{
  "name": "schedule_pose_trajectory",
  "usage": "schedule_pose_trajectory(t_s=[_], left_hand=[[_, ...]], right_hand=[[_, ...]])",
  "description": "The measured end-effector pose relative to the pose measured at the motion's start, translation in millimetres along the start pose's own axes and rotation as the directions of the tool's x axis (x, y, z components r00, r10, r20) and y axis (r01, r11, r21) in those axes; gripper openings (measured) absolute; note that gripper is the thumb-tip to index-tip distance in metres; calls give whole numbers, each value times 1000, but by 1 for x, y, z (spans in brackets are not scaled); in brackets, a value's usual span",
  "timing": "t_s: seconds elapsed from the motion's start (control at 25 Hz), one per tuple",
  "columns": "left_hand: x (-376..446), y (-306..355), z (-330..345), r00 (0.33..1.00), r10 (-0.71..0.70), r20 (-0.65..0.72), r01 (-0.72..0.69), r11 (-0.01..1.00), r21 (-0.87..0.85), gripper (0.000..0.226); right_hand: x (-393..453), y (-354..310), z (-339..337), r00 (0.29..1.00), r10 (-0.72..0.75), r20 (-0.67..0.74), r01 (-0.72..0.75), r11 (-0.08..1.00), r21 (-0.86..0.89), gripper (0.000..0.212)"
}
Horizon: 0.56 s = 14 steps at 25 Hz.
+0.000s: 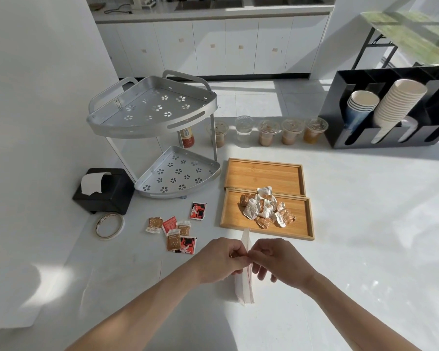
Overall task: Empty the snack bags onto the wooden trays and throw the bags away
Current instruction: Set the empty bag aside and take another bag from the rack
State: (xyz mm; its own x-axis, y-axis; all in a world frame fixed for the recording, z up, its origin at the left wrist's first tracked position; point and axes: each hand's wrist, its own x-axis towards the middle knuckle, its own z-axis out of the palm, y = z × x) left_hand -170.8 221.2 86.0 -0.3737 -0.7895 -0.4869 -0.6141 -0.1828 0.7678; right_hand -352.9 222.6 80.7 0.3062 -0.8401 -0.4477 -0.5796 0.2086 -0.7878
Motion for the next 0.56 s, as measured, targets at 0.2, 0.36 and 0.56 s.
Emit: schedule_pose_trajectory(t_s=[0.2, 0.36, 0.56], left_hand=[[2, 8, -6, 996, 51, -70, -30, 963, 269, 20], [4, 10, -5, 991, 94, -93, -54, 930, 362, 18], [5, 16, -8, 984, 154, -90, -109, 918, 382, 22]], right_hand=[[6, 0, -1, 992, -120, -41, 106, 961, -254, 22], [12, 1, 1, 985, -152, -75, 128, 956, -266, 19], [11, -6, -10, 983, -178, -47, 159, 948, -277, 20]])
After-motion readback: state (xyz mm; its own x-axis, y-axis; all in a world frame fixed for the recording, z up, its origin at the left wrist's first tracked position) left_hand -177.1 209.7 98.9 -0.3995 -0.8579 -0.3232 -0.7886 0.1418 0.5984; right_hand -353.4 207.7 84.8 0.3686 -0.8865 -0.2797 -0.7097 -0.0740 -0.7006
